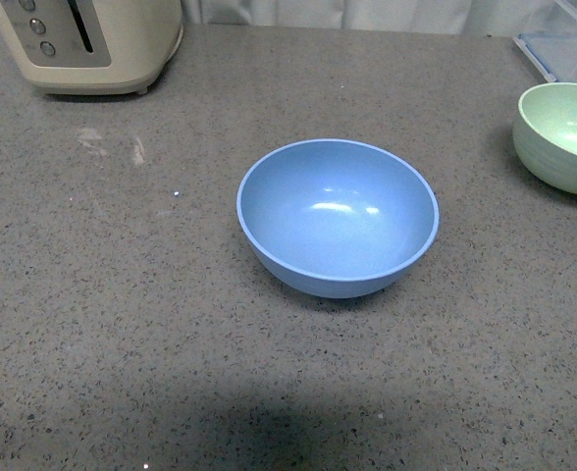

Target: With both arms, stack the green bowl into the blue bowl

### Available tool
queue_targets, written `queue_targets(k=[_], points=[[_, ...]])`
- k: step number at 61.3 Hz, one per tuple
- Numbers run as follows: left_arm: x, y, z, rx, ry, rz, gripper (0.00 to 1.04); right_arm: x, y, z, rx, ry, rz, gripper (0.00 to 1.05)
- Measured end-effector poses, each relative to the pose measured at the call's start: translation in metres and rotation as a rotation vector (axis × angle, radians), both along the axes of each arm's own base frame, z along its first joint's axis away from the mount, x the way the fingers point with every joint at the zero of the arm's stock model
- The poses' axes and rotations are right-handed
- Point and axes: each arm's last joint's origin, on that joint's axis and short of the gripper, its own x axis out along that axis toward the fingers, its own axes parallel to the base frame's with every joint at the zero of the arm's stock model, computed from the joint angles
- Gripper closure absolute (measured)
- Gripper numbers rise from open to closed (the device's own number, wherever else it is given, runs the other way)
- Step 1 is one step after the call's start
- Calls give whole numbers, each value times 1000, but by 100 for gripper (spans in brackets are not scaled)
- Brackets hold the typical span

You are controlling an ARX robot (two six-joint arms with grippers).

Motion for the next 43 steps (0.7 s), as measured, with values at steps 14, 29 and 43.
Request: queue_targets(k=[14, 29, 43], points=[[-4, 0, 0, 0, 0, 0, 101, 0, 0, 0, 0, 0, 0, 9], [-11, 0, -3, 0, 19, 0, 101, 0, 0, 0, 0, 0, 0, 9], [-18, 0, -4, 0, 7, 0, 101, 0, 0, 0, 0, 0, 0, 9]])
